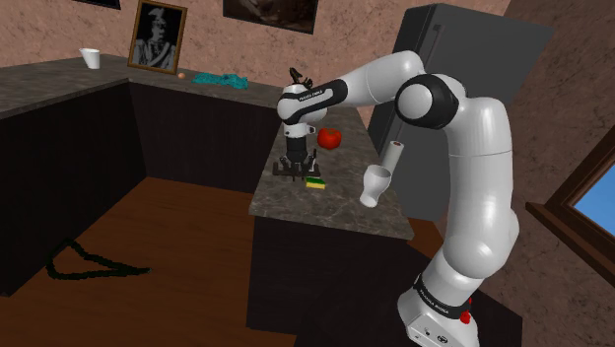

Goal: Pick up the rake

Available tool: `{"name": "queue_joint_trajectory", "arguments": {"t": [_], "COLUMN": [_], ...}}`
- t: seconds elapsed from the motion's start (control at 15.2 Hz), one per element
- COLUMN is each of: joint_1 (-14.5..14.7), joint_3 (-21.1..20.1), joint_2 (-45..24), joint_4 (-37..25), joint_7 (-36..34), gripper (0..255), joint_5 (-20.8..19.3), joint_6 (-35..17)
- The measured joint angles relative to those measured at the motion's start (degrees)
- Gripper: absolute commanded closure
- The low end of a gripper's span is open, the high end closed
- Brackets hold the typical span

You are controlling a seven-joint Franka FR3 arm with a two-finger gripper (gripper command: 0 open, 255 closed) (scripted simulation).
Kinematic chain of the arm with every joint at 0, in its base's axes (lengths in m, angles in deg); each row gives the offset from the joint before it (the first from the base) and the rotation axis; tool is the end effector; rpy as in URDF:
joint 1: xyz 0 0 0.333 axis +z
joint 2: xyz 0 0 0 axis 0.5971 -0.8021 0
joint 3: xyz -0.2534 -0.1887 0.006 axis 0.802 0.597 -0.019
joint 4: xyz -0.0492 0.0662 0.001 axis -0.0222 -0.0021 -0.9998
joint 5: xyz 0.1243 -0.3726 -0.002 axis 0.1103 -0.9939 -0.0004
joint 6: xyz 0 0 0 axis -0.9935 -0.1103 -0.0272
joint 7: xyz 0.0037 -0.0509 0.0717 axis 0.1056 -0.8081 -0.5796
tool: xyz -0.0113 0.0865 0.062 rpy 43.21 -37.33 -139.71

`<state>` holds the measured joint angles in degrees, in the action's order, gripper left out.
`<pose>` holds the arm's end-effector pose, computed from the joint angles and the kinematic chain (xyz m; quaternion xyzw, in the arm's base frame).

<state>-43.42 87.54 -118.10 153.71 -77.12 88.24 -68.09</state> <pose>0.6368 -0.0557 0.2969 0.9179 -0.3577 -0.1690 0.0315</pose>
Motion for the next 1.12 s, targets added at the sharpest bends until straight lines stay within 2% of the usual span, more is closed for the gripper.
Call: {"name": "queue_joint_trajectory", "arguments": {"t": [1.12], "joint_1": [0.0], "joint_3": [-0.1], "joint_2": [4.2], "joint_4": [-5.0], "joint_7": [-0.2], "gripper": [255], "joint_5": [0.1], "joint_6": [9.2]}}
